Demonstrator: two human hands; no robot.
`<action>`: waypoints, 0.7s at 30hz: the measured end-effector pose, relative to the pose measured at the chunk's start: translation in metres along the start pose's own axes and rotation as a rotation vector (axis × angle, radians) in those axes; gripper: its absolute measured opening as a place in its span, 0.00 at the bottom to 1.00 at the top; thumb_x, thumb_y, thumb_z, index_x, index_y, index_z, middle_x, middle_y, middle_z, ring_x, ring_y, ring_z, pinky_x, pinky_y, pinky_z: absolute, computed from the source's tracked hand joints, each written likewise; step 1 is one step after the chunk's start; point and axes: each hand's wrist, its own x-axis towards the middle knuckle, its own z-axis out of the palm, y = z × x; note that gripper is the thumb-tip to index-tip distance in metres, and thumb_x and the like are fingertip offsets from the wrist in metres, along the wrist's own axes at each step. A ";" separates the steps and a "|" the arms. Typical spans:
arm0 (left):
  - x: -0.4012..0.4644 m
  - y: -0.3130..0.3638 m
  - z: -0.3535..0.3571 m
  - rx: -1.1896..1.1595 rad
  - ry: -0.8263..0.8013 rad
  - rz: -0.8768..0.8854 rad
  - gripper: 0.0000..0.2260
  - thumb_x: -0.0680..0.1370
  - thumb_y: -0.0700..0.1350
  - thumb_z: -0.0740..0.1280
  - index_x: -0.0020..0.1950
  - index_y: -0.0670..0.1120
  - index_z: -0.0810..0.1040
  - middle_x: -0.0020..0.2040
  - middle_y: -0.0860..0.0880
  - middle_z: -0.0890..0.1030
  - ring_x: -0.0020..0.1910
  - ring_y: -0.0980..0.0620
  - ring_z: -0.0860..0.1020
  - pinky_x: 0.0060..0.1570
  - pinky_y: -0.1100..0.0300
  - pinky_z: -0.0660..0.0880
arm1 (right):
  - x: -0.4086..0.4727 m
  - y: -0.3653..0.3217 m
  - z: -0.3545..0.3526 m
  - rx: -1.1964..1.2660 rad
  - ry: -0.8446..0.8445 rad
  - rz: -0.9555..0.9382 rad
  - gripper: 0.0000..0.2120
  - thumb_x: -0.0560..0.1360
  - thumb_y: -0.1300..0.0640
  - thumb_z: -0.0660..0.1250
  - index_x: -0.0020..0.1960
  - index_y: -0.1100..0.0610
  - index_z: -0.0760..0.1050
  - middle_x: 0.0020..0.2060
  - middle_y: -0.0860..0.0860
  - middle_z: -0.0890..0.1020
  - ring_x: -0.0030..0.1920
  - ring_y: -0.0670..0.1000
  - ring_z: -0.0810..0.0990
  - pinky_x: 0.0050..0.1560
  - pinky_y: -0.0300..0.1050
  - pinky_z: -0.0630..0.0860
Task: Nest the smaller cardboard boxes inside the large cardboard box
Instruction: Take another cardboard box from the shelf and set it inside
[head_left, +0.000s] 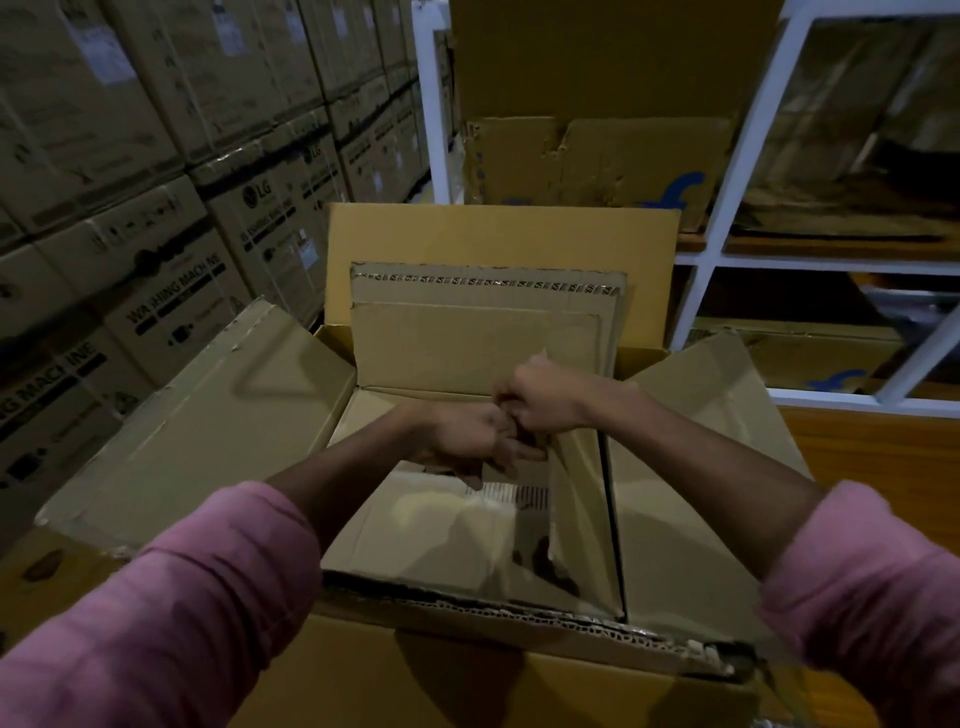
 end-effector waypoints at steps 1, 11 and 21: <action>0.000 0.003 0.004 0.066 -0.024 0.000 0.14 0.82 0.39 0.64 0.68 0.42 0.77 0.67 0.50 0.79 0.61 0.52 0.80 0.60 0.43 0.78 | -0.004 0.001 -0.003 -0.045 -0.050 0.056 0.11 0.77 0.52 0.63 0.53 0.53 0.82 0.46 0.56 0.84 0.48 0.58 0.82 0.47 0.52 0.78; 0.013 0.001 0.017 0.735 -0.011 -0.153 0.28 0.84 0.51 0.62 0.82 0.44 0.58 0.78 0.45 0.67 0.74 0.43 0.69 0.72 0.46 0.68 | -0.078 0.065 0.052 -0.227 -0.363 0.488 0.10 0.69 0.53 0.77 0.49 0.49 0.82 0.51 0.50 0.81 0.50 0.52 0.80 0.50 0.51 0.81; 0.020 -0.021 0.019 0.819 -0.014 -0.224 0.26 0.83 0.50 0.64 0.79 0.43 0.62 0.74 0.43 0.70 0.65 0.45 0.73 0.61 0.52 0.71 | -0.073 0.050 0.073 -0.099 -0.297 0.396 0.19 0.80 0.49 0.63 0.71 0.44 0.74 0.67 0.51 0.76 0.68 0.57 0.70 0.67 0.61 0.65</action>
